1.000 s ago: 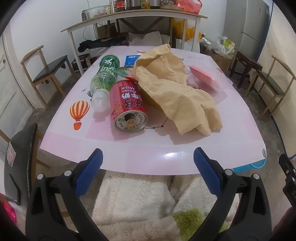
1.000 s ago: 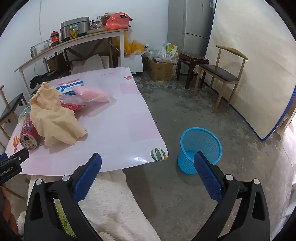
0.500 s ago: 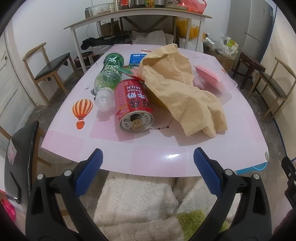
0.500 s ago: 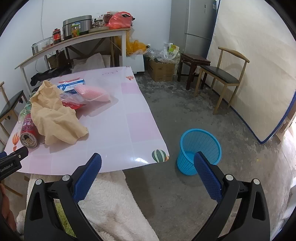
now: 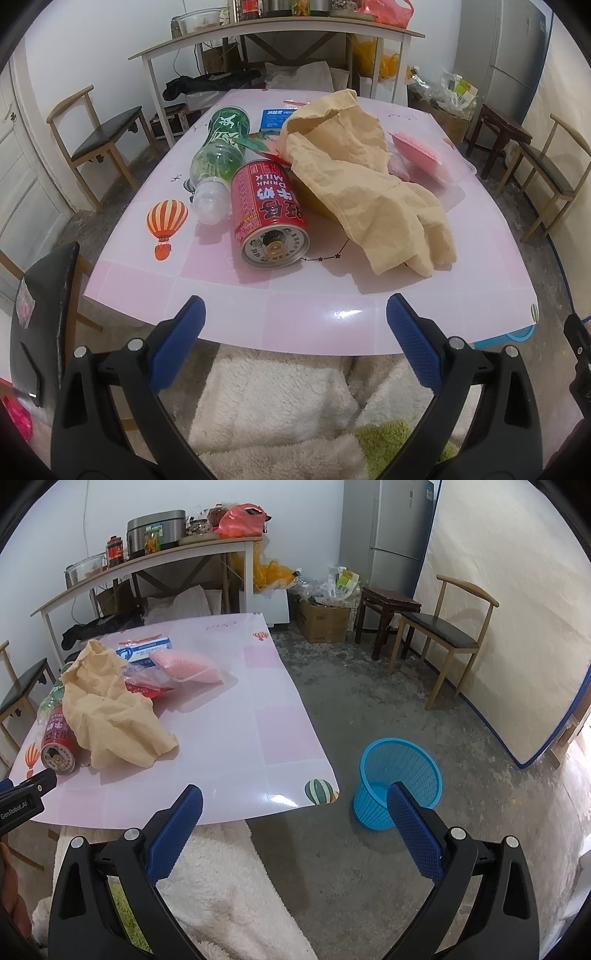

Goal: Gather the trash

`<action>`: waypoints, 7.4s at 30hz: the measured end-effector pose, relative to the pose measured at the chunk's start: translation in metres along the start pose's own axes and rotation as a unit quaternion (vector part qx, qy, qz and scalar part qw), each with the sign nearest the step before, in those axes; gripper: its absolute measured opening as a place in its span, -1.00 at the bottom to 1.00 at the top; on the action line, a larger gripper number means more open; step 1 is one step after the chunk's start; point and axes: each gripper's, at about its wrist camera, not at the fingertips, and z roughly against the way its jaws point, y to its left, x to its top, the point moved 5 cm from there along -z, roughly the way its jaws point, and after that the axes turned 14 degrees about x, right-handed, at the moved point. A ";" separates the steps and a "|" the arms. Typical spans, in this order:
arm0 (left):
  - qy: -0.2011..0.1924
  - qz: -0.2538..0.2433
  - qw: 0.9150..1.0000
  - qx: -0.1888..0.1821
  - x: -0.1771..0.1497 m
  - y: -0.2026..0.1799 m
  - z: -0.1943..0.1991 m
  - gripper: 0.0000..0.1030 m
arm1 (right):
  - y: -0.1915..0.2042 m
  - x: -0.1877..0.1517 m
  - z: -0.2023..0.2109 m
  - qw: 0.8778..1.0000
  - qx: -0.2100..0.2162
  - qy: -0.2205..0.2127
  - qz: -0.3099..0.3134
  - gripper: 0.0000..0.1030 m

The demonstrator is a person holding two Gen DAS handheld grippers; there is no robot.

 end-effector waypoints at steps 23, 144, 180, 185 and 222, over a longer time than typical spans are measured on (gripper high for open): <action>0.003 0.000 1.000 0.005 0.003 0.004 -0.002 0.84 | -0.001 0.000 0.000 1.000 0.000 0.003 0.003 0.88; 0.093 -0.169 0.911 -0.364 0.019 -0.143 -0.040 -1.00 | 0.002 0.014 -0.061 0.959 0.281 0.018 -0.013 -0.53; 0.026 -0.230 0.897 -0.377 -0.026 -0.122 -0.025 -0.23 | 0.000 0.010 -0.165 0.888 0.357 0.223 -0.184 -0.57; 0.030 -0.215 0.904 -0.367 -0.024 -0.124 -0.033 -0.75 | -0.003 0.015 -0.160 0.878 0.365 0.235 -0.200 -0.20; 0.048 -0.184 0.905 -0.381 -0.027 -0.131 -0.037 -0.99 | -0.004 0.013 -0.137 0.844 0.405 0.217 -0.278 0.39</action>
